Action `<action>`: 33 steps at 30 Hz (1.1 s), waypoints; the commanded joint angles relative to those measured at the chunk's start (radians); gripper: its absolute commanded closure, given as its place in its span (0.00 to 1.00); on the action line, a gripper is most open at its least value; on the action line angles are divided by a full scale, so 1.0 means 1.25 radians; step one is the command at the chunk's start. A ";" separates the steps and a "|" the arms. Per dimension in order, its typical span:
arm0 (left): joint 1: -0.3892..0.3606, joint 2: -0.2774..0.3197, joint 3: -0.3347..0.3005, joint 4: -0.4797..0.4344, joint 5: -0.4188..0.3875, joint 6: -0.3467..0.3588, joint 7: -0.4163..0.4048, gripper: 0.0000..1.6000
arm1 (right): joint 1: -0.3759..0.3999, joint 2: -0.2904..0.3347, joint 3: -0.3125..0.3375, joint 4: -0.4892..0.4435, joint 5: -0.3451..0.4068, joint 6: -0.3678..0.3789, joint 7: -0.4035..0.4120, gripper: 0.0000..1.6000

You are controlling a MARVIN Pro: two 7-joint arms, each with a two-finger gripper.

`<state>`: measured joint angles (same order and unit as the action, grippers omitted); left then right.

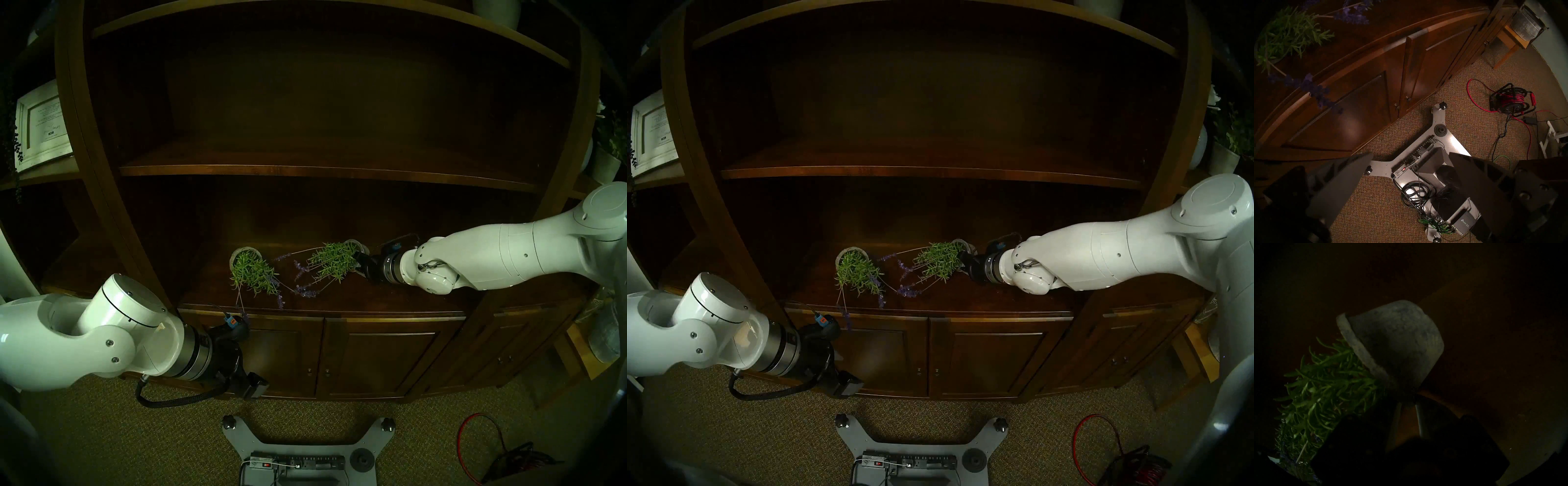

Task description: Place the fake decorative plant upright

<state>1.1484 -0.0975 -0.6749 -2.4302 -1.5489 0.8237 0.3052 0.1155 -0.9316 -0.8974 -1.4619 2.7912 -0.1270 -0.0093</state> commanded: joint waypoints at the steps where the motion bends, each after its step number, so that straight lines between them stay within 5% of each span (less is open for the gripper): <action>1: -0.010 -0.002 -0.011 -0.002 0.001 0.000 0.001 0.00 | 0.050 -0.004 0.009 -0.013 -0.023 -0.032 -0.015 0.64; 6: -0.010 -0.002 -0.011 -0.002 0.000 0.000 0.001 0.00 | 0.045 -0.013 0.010 -0.017 -0.031 -0.044 -0.025 0.80; 9: -0.010 -0.002 -0.011 -0.002 0.000 0.000 0.001 0.00 | 0.046 -0.015 0.011 -0.024 -0.035 -0.050 -0.030 1.00; 21: -0.010 -0.002 -0.011 -0.002 0.000 0.000 0.001 0.00 | 0.063 -0.024 0.010 -0.057 -0.058 -0.083 -0.065 1.00; 33: -0.010 -0.002 -0.010 -0.002 0.001 -0.001 0.001 0.00 | 0.132 0.052 0.028 -0.157 -0.064 -0.086 -0.041 1.00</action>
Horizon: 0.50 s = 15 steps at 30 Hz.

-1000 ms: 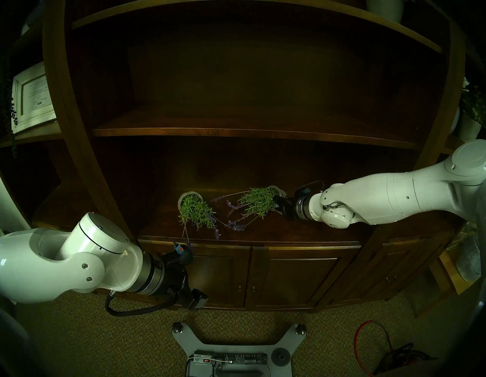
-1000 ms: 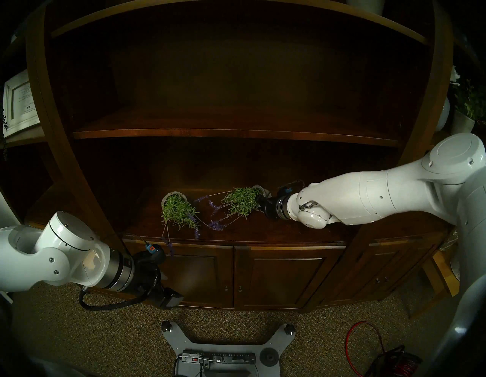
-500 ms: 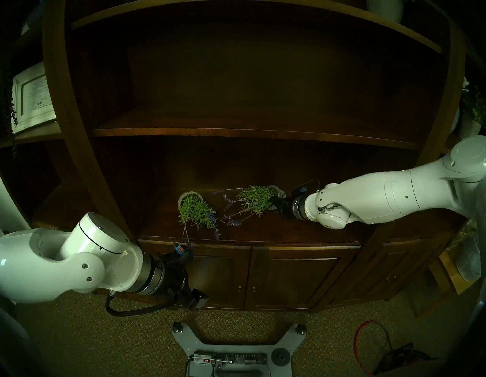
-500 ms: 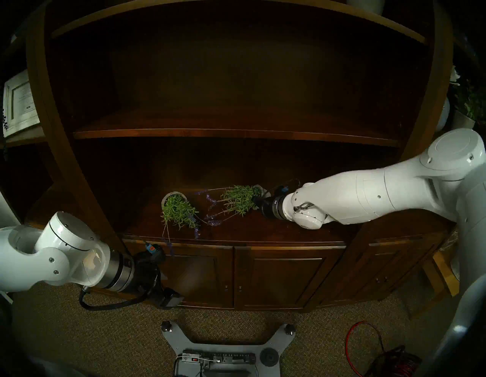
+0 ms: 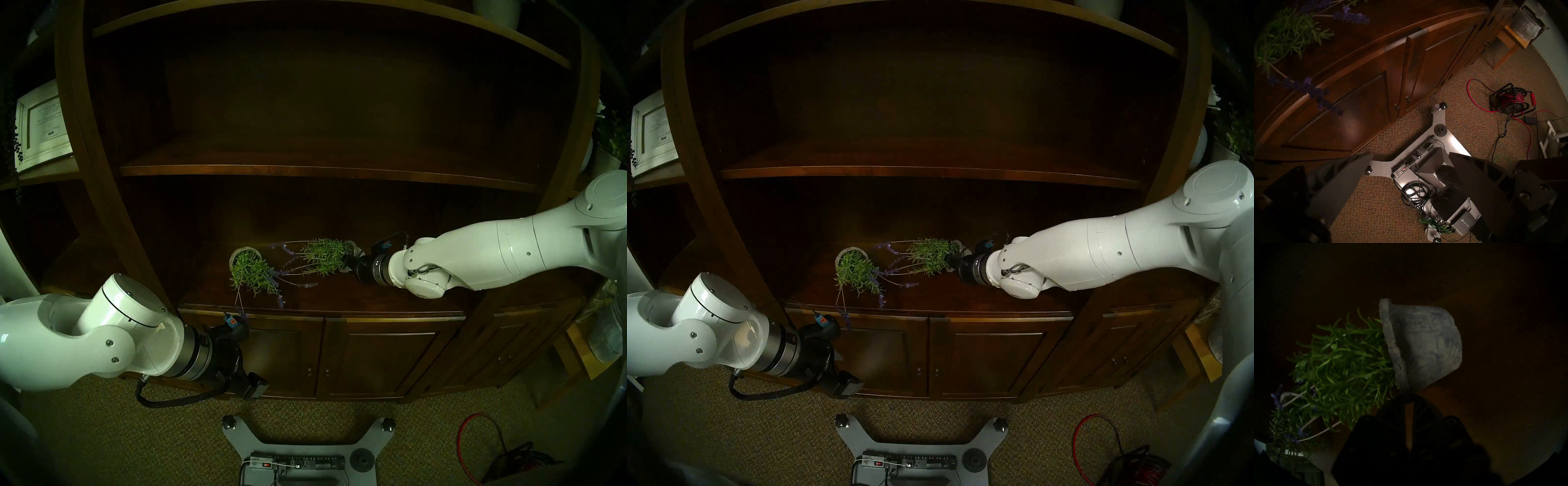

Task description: Place the fake decorative plant upright

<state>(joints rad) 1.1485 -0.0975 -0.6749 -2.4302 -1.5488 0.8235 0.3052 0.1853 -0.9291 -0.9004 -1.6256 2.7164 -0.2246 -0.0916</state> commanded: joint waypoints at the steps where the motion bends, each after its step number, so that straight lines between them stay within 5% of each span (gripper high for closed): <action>1: -0.010 -0.002 -0.010 -0.002 0.001 -0.001 0.001 0.00 | 0.080 0.057 0.030 -0.030 -0.003 -0.007 0.026 1.00; 15: -0.011 -0.002 -0.011 -0.002 0.001 0.000 0.001 0.00 | 0.063 0.121 0.034 -0.010 0.026 0.037 0.091 1.00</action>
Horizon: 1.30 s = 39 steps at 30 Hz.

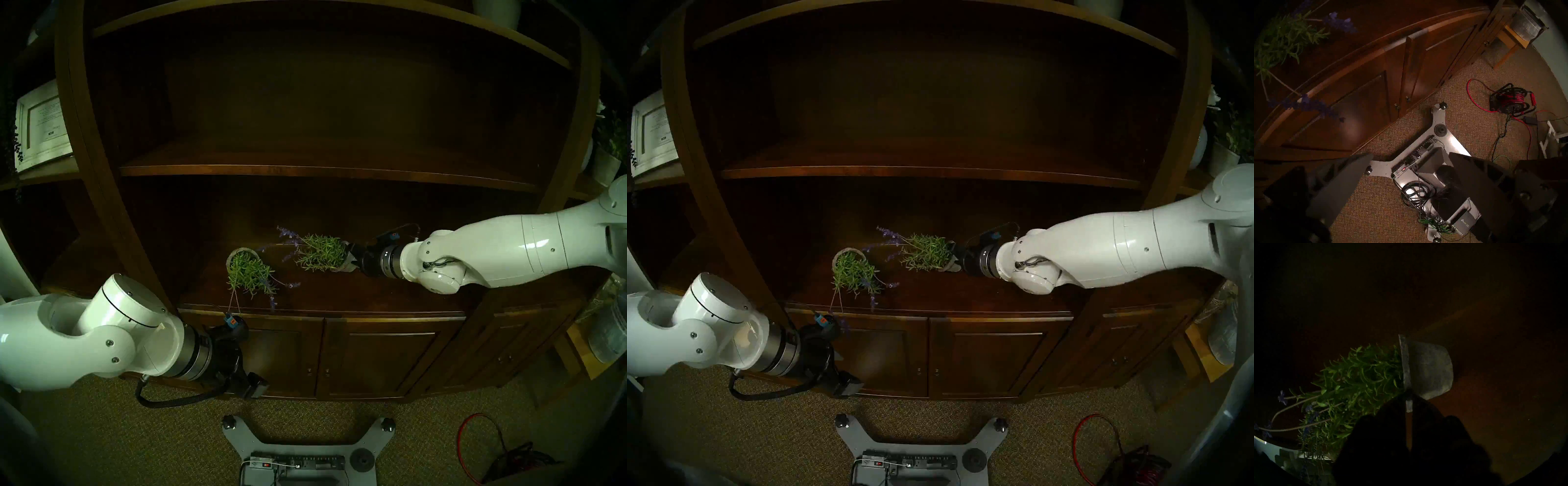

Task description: Place the fake decorative plant upright

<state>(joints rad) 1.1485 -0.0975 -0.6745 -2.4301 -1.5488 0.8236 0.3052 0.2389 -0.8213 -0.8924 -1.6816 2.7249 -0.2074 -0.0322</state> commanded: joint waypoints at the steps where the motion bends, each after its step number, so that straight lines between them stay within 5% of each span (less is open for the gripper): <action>1: -0.011 -0.002 -0.011 -0.002 0.001 0.000 0.001 0.00 | 0.020 0.035 0.028 0.035 0.019 0.024 0.044 1.00; 39: -0.010 -0.002 -0.012 -0.002 0.000 0.001 0.001 0.00 | -0.087 -0.054 0.026 0.211 0.112 0.092 0.068 1.00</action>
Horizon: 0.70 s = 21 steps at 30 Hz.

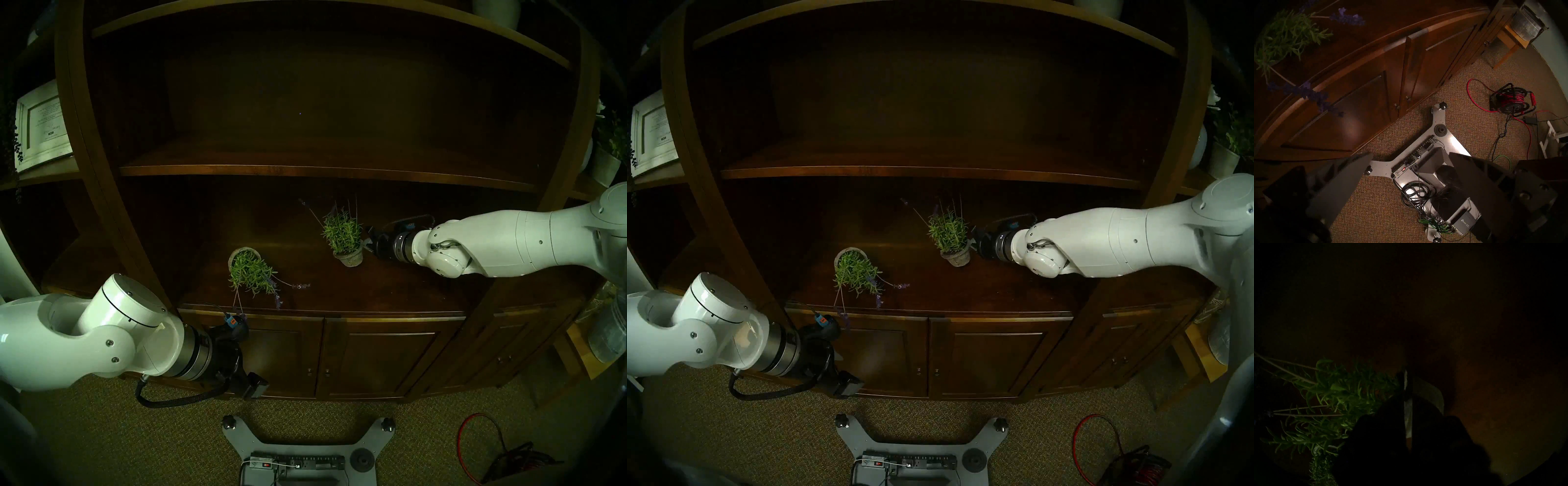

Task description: Place the fake decorative plant upright

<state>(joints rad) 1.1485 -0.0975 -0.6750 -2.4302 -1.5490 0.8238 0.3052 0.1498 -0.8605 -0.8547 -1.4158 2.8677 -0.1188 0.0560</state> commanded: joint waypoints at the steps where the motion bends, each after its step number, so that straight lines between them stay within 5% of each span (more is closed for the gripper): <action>1: -0.010 -0.002 -0.011 -0.002 0.000 0.001 0.001 0.00 | -0.016 -0.024 -0.004 -0.001 -0.001 0.021 -0.003 1.00; 12: -0.010 -0.002 -0.012 -0.002 0.000 0.001 0.001 0.00 | -0.021 -0.033 -0.010 0.007 -0.005 0.018 -0.004 0.97; 14: -0.010 -0.002 -0.012 -0.002 0.000 0.001 0.001 0.00 | -0.019 -0.033 -0.012 0.003 -0.009 0.013 -0.006 0.82; 16: -0.010 -0.002 -0.012 -0.002 0.000 0.001 0.001 0.00 | -0.016 -0.033 -0.014 -0.002 -0.015 0.007 -0.007 0.53; 17: -0.010 -0.002 -0.012 -0.002 0.000 0.001 0.001 0.00 | -0.014 -0.032 -0.014 -0.006 -0.017 0.004 -0.008 0.29; 21: -0.010 -0.002 -0.012 -0.002 0.000 0.001 0.001 0.00 | 0.001 -0.026 -0.018 -0.027 -0.026 -0.006 -0.016 0.04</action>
<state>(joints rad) 1.1485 -0.0975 -0.6752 -2.4302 -1.5490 0.8238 0.3052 0.1160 -0.8923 -0.8810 -1.4231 2.8544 -0.1051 0.0419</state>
